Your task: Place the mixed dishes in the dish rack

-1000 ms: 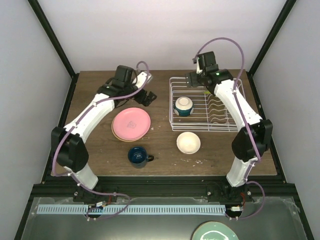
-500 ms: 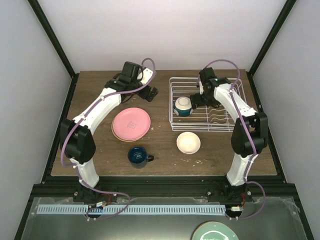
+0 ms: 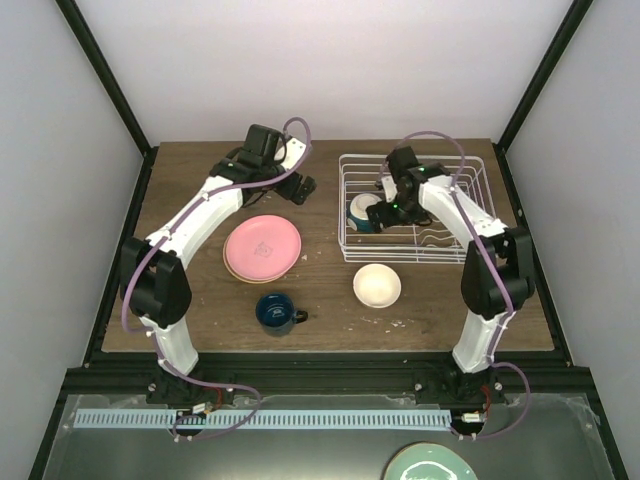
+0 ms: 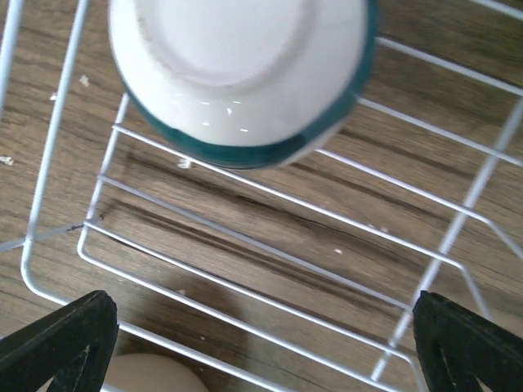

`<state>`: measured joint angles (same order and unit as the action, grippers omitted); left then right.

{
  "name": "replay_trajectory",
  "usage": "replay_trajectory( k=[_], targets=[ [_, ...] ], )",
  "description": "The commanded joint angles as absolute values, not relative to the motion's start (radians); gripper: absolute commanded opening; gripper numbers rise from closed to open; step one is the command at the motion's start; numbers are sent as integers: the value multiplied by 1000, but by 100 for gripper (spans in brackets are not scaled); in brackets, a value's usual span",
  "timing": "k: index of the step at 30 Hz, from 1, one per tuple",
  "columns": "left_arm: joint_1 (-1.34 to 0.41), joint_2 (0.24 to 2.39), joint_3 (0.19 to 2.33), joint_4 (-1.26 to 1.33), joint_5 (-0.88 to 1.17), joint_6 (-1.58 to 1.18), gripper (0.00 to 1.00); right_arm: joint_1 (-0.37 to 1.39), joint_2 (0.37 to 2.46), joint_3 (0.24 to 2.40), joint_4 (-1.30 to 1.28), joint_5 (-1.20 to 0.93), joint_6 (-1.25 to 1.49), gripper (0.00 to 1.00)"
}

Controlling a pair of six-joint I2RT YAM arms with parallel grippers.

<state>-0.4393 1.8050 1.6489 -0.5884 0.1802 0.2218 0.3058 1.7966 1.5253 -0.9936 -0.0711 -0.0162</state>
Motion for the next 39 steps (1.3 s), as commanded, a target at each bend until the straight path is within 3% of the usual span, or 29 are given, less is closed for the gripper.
replay_trajectory(
  k=[1,27,39],
  targets=[
    [-435,1794,1632,-592,166,231,100,358,1846,1528,-947,-88,-18,100],
    [-394,1770,1613,-597,146,226,100,378,2010,1555,-722,111,58,100],
    [-381,1779,1615,-597,189,221,100,377,2095,1689,-647,234,61,100]
  ],
)
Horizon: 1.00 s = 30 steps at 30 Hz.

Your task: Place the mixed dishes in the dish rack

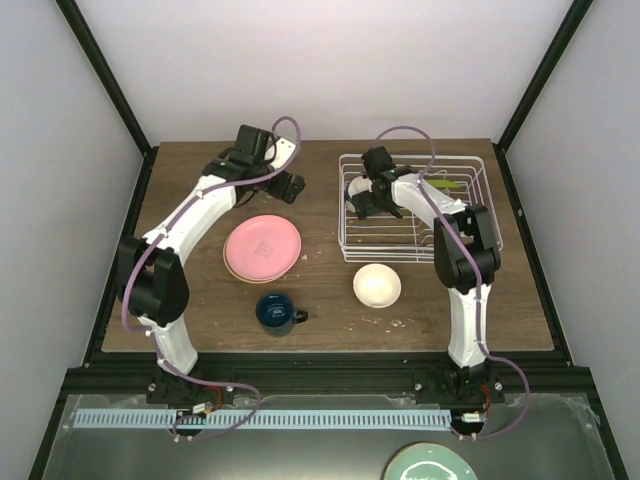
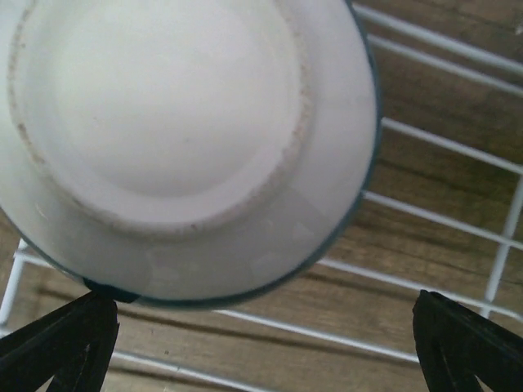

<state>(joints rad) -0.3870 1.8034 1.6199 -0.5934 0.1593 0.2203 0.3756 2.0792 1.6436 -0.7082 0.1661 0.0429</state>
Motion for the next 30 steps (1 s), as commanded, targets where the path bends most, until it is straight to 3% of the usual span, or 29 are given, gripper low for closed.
replay_trajectory(
  k=[1,5,9,14,22,30],
  targets=[
    [-381,1776,1613,-599,199,223,100,377,2098,1692,-638,238,63,100],
    [-385,1762,1595,-625,279,230,100,379,2094,1717,-670,224,55,100],
    [-423,1721,1553,-646,310,249,100,385,1969,1602,-632,193,8,100],
    [-503,1685,1529,-733,303,267,100,379,1816,1506,-632,315,50,100],
    [-631,1651,1530,-824,314,253,100,194,1812,1667,-758,312,312,100],
    [-793,1726,1533,-823,291,222,100,52,1781,1692,-739,212,391,100]
  ],
)
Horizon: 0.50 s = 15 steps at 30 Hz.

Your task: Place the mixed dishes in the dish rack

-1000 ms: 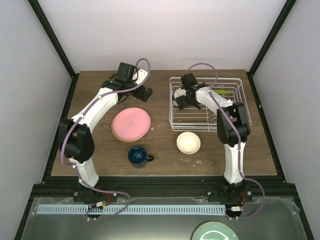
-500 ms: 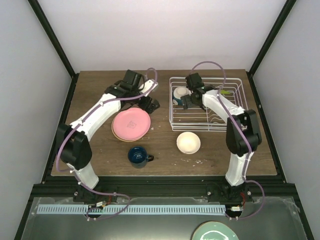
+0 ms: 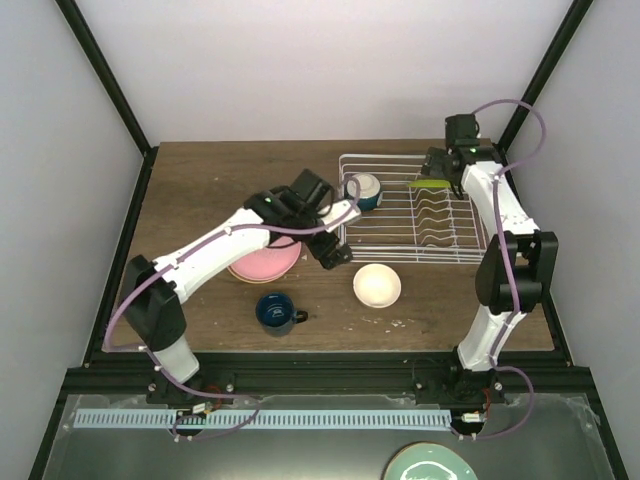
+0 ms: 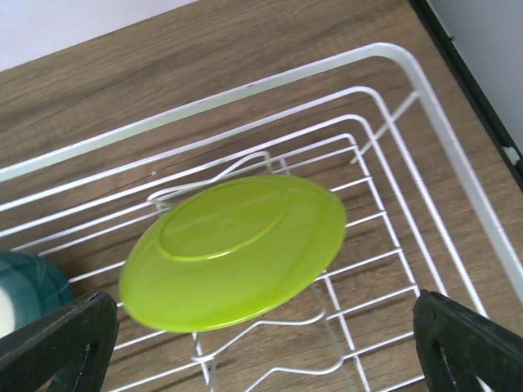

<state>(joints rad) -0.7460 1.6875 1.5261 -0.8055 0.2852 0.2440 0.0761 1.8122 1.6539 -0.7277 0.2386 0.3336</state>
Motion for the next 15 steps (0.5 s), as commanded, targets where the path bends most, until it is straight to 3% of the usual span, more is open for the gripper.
replay_trajectory(
  k=[1,8,15],
  targets=[
    [-806,1734,1530,-816,293,208,100,47,1776,1698,-742,217,382,100],
    [-857,1754,1473,-687,270,103,99,43,1741,1689,-771,235,365,100],
    [-912,1767,1398,-638,247,37,92,42,1667,1614,-784,240,359,100]
  ],
)
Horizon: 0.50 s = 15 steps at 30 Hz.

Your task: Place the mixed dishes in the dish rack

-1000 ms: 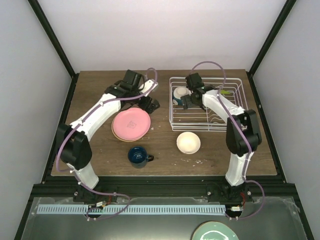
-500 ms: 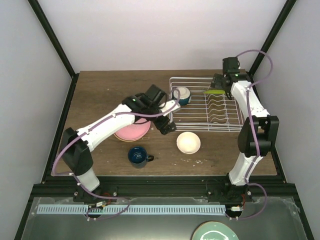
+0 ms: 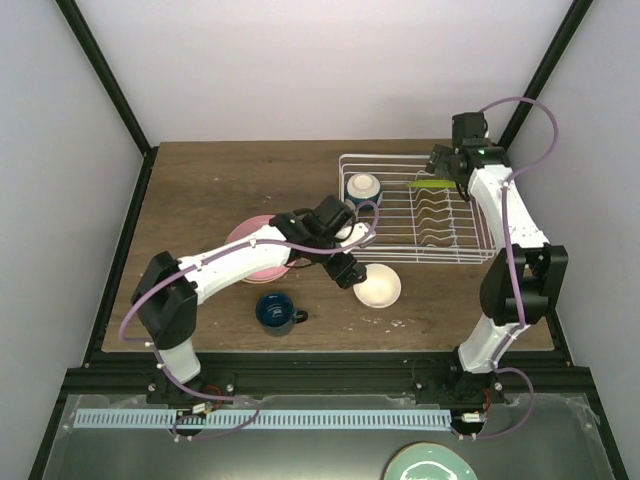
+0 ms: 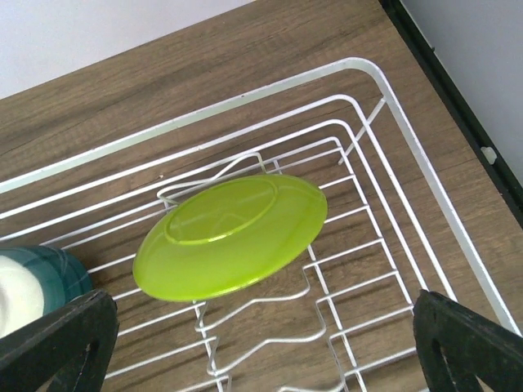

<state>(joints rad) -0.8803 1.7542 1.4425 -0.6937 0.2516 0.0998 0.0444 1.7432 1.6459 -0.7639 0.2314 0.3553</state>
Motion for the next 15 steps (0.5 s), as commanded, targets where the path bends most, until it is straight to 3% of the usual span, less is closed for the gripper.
replay_trajectory(
  k=[1,15],
  targets=[
    [-919,1771,1389,-630,255,26,91,43,1654,1602,-783,241,359,100],
    [-921,1955,1498,-649,336,-47,81,42,1563,1516,-782,279,341,100]
  ],
)
